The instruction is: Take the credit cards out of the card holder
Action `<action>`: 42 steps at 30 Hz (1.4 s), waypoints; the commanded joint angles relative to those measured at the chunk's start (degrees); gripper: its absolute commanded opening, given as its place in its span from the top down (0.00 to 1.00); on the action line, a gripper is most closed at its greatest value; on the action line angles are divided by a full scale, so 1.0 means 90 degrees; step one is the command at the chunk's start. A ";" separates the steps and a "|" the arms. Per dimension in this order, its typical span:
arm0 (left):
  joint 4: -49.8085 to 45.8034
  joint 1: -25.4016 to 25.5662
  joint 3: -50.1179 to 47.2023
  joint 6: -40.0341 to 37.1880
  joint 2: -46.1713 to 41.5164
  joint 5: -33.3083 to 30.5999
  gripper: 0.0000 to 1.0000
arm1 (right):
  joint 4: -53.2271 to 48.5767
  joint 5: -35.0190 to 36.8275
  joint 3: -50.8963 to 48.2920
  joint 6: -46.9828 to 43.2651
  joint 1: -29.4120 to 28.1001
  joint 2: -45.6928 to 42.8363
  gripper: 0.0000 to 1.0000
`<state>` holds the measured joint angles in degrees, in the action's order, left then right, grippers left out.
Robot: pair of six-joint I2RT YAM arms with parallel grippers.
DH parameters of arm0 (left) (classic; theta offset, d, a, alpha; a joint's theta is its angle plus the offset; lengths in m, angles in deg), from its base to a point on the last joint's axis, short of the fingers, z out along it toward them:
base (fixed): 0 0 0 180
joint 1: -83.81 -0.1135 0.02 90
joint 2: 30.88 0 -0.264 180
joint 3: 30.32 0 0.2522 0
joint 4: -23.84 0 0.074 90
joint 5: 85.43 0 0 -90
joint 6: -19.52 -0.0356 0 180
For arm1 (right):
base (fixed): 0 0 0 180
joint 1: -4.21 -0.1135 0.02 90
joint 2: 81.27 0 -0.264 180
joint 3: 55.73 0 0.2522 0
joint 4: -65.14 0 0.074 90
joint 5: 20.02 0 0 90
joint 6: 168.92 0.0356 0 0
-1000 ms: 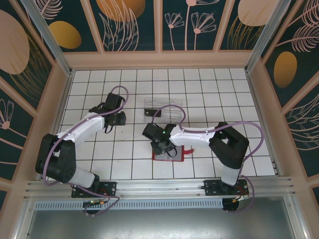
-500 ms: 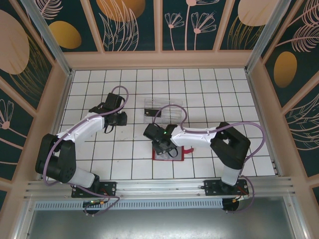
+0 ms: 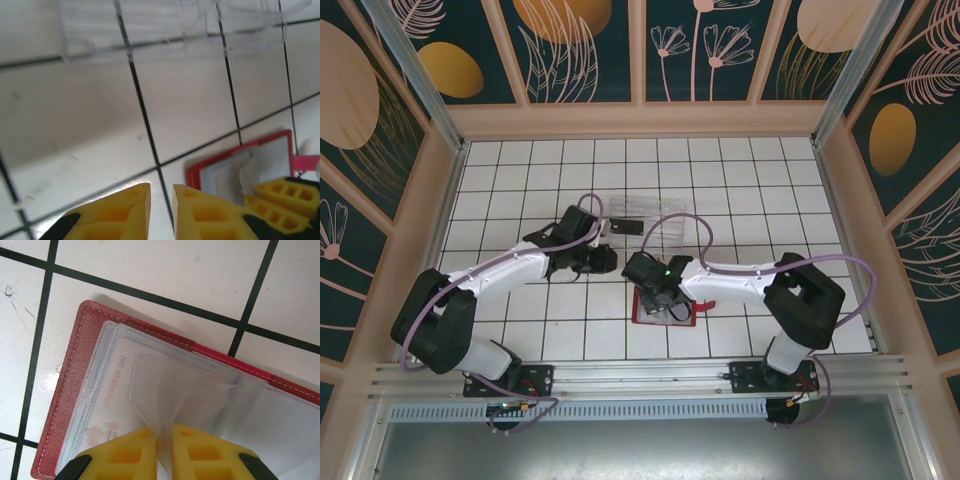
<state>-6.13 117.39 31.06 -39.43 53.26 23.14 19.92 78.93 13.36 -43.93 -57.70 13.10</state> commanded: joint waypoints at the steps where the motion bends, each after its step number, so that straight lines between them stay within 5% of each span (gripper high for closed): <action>1: 0.0609 0.0171 -0.0343 0.0793 -0.0132 0.0652 0.82 | 0.0291 0.0171 -0.0201 0.0189 0.0042 -0.0345 0.86; 14: 0.2681 0.1355 -0.0985 0.2438 0.0621 0.1635 0.85 | 0.0942 -0.0243 -0.0658 0.0254 0.0170 -0.0815 0.86; 27: 0.2388 0.1415 -0.1224 0.2854 0.0556 0.0915 0.89 | 0.1082 -0.0282 -0.0888 0.0388 0.0189 -0.1022 0.87; 34: 0.3761 0.1420 -0.1733 0.3629 0.0592 0.1548 0.88 | 0.1316 -0.0401 -0.1128 0.0462 0.0275 -0.1225 0.87; 42: 0.4170 0.1420 -0.1746 0.3819 0.0831 0.2081 0.87 | 0.1476 -0.0596 -0.1265 0.0513 0.0336 -0.1341 0.87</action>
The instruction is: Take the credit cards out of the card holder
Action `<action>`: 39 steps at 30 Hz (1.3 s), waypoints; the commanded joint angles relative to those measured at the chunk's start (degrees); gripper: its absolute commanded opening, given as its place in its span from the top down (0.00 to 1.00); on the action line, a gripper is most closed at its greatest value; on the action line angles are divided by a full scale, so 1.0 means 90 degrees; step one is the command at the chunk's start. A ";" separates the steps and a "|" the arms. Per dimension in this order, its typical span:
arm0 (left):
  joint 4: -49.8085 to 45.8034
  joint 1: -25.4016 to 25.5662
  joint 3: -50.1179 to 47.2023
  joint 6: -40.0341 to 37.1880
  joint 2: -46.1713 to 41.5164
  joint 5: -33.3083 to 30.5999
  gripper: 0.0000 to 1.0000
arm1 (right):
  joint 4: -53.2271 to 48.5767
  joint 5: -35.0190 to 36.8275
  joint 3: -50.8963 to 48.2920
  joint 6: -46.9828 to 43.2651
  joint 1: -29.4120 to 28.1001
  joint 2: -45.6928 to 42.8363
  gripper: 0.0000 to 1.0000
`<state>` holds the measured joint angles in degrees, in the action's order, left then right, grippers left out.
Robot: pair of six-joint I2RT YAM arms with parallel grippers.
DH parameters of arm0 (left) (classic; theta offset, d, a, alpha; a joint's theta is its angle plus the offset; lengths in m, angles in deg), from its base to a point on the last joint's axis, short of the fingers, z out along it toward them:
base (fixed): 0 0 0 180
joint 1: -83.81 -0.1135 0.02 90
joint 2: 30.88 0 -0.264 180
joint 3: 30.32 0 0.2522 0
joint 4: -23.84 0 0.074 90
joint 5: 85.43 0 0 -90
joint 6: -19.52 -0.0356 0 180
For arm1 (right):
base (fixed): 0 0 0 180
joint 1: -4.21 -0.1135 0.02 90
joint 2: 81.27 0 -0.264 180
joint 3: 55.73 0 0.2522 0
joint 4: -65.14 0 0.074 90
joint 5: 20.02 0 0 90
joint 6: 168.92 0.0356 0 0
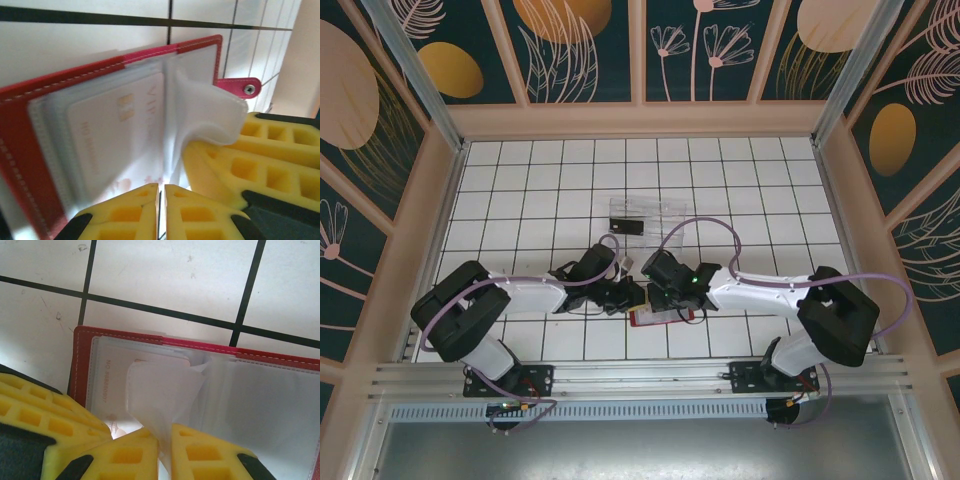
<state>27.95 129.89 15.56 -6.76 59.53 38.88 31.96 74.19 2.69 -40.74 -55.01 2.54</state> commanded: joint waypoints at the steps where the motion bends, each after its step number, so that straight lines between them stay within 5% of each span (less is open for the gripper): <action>1: 0.0438 0.0031 -0.0024 0.0213 0.0166 0.0367 0.87 | 0.0155 -0.0077 -0.0080 0.0163 0.0034 -0.0171 0.87; 32: -0.0679 0.0035 0.0569 -0.0210 0.0404 0.0117 0.88 | 0.0375 -0.0178 -0.0364 0.0230 0.0103 -0.0696 0.87; 39: -0.0791 0.0033 0.0870 -0.0293 0.0510 0.0217 0.87 | 0.0249 0.0070 -0.0412 0.0346 0.0098 -0.1116 0.75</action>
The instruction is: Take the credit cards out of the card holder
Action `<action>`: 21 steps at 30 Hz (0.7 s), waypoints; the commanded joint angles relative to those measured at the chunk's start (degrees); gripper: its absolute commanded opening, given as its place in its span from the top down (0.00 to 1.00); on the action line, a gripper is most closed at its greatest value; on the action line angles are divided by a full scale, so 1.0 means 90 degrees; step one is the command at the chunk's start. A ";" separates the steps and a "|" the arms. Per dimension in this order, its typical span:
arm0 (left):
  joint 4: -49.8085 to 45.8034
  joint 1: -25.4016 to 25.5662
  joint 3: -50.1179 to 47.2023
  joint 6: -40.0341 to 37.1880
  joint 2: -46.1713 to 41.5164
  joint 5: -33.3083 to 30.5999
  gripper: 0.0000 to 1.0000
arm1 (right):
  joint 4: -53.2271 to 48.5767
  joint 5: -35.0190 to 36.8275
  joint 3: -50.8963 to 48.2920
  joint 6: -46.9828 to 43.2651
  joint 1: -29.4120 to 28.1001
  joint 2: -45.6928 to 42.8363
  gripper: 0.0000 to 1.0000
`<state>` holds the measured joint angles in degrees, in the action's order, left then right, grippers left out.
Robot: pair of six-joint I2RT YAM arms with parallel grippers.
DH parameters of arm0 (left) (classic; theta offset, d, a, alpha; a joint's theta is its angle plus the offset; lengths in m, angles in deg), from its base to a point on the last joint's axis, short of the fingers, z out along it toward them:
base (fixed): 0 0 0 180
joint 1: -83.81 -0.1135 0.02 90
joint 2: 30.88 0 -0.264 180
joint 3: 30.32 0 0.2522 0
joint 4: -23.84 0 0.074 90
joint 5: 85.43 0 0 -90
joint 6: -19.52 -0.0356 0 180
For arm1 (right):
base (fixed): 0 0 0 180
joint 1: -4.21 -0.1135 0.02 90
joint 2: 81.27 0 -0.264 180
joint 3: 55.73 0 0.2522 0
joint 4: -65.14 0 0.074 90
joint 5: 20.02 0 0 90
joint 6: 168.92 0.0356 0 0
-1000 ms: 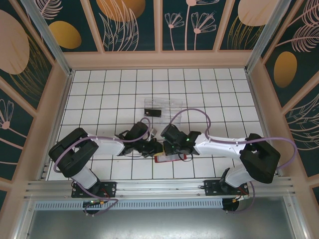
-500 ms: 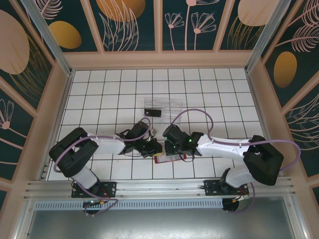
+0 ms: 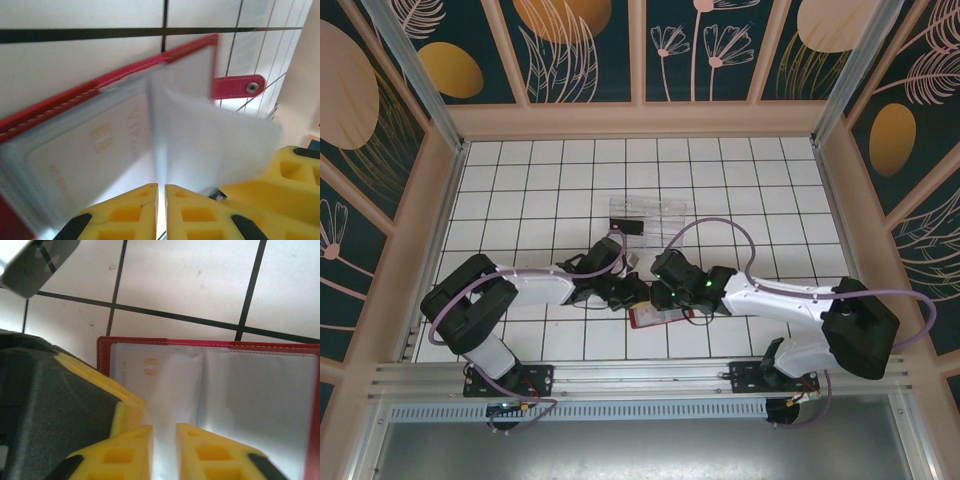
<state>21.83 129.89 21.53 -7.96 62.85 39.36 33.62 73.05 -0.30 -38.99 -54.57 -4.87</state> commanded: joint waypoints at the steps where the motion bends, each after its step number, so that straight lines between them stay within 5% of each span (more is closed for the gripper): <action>1: -0.0099 0.0038 0.0248 -0.0154 0.0184 0.0173 0.87 | -0.0011 0.0296 -0.0084 0.0184 0.0061 -0.0382 0.72; 11: -0.0439 0.0205 0.1075 -0.0428 0.0804 0.0163 0.87 | -0.1013 0.1392 -0.0009 0.0408 0.0366 -0.1415 0.64; 21: -0.0688 0.0564 0.1920 -0.0550 0.1660 -0.0002 0.85 | -0.1141 0.1262 -0.0359 0.0312 0.0975 -0.2200 0.63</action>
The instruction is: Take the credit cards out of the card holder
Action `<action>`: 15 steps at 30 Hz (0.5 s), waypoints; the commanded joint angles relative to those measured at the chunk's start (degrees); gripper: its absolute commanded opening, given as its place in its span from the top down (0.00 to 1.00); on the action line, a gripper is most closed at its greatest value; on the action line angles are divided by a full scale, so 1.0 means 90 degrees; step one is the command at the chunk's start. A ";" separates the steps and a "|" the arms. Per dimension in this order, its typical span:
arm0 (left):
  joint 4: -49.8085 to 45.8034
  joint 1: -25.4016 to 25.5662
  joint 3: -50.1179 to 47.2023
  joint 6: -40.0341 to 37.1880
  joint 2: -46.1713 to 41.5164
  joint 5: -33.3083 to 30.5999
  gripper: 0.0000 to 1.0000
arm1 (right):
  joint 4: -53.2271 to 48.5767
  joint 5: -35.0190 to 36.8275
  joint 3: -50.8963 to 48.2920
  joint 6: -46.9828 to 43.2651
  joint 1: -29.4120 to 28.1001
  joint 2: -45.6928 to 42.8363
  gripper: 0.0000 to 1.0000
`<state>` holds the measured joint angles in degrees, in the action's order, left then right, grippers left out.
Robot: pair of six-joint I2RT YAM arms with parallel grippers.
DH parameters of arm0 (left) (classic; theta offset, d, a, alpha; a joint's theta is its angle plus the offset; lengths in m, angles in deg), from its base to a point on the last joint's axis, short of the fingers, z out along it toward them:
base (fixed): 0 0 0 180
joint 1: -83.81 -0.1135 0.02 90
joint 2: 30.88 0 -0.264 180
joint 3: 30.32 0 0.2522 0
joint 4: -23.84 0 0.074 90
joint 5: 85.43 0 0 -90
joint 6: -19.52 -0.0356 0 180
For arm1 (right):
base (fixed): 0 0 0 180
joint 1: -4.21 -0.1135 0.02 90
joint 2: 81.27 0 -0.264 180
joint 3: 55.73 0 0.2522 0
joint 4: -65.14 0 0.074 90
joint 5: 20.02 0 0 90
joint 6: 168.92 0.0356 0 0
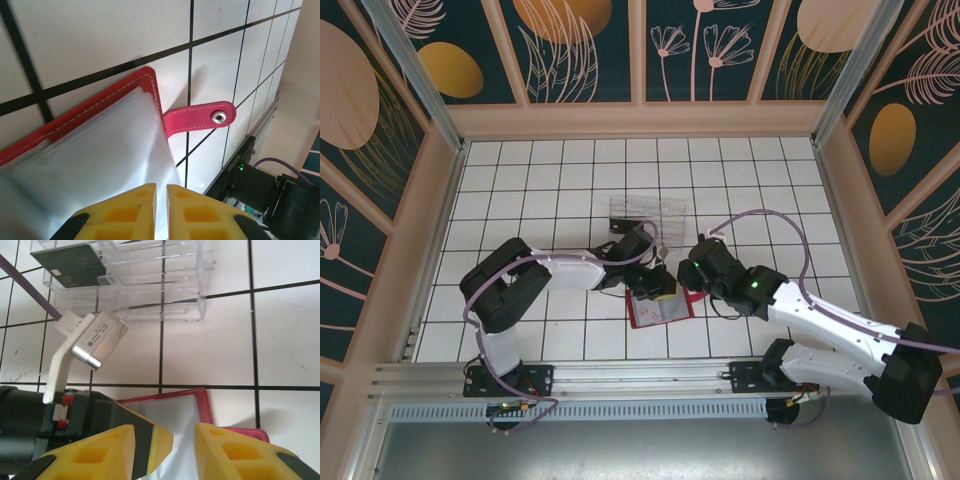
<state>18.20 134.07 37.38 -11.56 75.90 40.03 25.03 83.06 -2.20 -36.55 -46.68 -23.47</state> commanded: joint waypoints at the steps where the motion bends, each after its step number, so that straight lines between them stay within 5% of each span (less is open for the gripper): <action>1: -0.0312 0.0133 0.0168 -0.0156 0.0280 -0.0090 0.85 | -0.0183 0.0115 -0.0170 0.0021 0.0132 -0.0151 0.62; 15: -0.2181 0.0364 0.1127 -0.1015 0.0488 -0.1528 0.82 | -0.0055 -0.0259 -0.0303 -0.0186 0.0349 -0.0015 0.62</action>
<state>4.91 137.30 46.49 -17.68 80.82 31.82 24.35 81.21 -4.43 -37.09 -44.08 -24.00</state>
